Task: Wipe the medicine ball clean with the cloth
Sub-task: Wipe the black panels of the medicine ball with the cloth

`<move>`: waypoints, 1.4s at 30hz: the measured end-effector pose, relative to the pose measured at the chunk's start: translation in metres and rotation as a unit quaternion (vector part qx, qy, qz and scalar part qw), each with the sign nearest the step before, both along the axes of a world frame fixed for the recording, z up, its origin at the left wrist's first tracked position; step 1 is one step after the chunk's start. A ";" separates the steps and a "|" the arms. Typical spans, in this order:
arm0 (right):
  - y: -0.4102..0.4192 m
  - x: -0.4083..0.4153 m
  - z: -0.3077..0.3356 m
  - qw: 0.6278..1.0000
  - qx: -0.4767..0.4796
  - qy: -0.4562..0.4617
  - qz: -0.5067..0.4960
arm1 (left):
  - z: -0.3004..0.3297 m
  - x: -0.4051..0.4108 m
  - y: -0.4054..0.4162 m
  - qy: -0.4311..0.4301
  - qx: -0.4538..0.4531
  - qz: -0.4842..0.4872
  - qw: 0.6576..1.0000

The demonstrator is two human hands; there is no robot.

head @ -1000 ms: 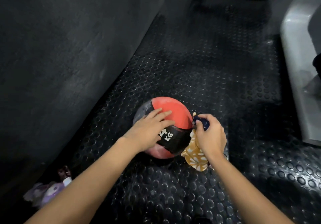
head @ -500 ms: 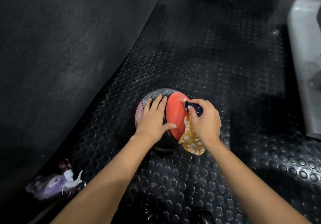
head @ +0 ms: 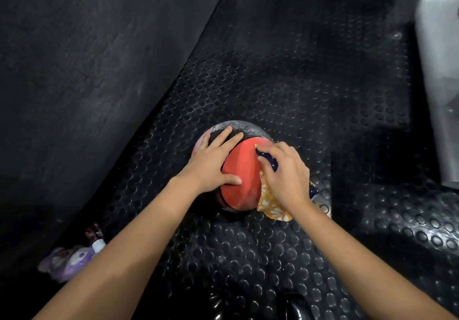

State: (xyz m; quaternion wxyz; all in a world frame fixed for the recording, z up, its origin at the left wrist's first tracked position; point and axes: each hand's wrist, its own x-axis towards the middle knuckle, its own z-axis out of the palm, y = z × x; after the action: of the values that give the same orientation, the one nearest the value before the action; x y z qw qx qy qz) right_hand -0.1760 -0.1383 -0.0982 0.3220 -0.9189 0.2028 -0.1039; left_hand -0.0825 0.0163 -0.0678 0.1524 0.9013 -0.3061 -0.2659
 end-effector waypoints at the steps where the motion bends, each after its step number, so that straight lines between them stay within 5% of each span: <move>1: -0.004 0.003 -0.003 1.000 0.004 -0.003 -0.002 | 0.000 -0.001 0.001 0.003 -0.001 0.001 1.000; 5: -0.013 0.021 -0.005 0.994 0.040 0.025 -0.100 | 0.003 -0.006 -0.002 0.005 0.010 0.009 1.000; 10: 0.018 -0.002 0.001 0.998 -0.044 -0.037 0.022 | -0.007 -0.006 0.003 -0.032 0.006 -0.001 0.999; 15: -0.005 0.022 0.002 0.996 0.001 0.026 -0.083 | -0.005 -0.012 -0.002 -0.003 0.000 0.020 1.000; 20: 0.015 0.006 0.004 0.997 -0.064 -0.025 0.018 | -0.004 -0.008 -0.003 -0.003 0.004 0.020 1.000; 24: -0.012 0.031 0.003 0.994 -0.007 0.053 -0.093 | -0.003 -0.015 -0.004 -0.008 0.006 0.015 1.000; 29: 0.014 0.020 0.012 0.995 -0.093 0.006 0.044 | -0.004 -0.013 -0.001 -0.018 0.004 0.015 1.000; 34: -0.014 0.036 0.007 0.993 -0.021 0.074 -0.086 | -0.002 -0.020 -0.005 -0.010 0.005 0.021 1.000; 38: 0.012 0.023 0.014 0.997 -0.076 0.010 0.033 | -0.005 -0.014 -0.003 -0.025 0.007 0.013 1.000; 42: -0.023 0.026 -0.007 0.989 0.038 0.079 -0.123 | -0.005 -0.017 0.002 -0.013 -0.006 0.025 1.000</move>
State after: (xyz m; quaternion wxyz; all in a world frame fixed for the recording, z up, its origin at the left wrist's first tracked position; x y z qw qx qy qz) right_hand -0.1497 -0.1614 -0.1052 0.3240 -0.8795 0.3430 -0.0625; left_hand -0.0996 0.0183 -0.0731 0.1608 0.9111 -0.2869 -0.2485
